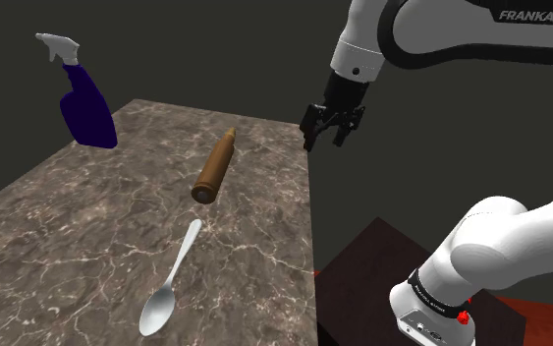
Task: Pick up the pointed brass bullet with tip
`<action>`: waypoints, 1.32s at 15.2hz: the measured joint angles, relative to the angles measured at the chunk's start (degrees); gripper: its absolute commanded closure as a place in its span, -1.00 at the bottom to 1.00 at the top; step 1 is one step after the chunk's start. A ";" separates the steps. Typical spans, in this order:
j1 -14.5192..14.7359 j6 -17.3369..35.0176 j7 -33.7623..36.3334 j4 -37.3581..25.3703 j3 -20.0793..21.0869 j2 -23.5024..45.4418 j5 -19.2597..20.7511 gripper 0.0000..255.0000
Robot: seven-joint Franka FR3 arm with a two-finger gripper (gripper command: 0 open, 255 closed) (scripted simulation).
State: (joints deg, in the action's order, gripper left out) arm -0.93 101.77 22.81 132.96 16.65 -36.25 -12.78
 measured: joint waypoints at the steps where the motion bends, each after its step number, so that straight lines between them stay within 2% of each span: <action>1: -0.20 1.10 2.30 -0.44 1.31 1.17 -0.54 -1.00; 7: -2.64 6.68 16.76 -8.23 9.23 12.37 -0.79 -1.00; 10: -4.02 9.04 24.36 -12.88 12.91 18.54 0.94 -1.00; 14: -5.54 11.73 34.72 -20.09 16.95 28.17 5.61 -1.00; 17: -4.98 12.60 44.25 -27.27 19.73 36.71 11.22 -1.00; 20: -4.67 13.77 46.97 -28.44 19.89 39.32 13.04 -1.00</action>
State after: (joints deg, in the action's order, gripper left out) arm -5.60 115.54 69.77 104.52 36.54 3.07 0.26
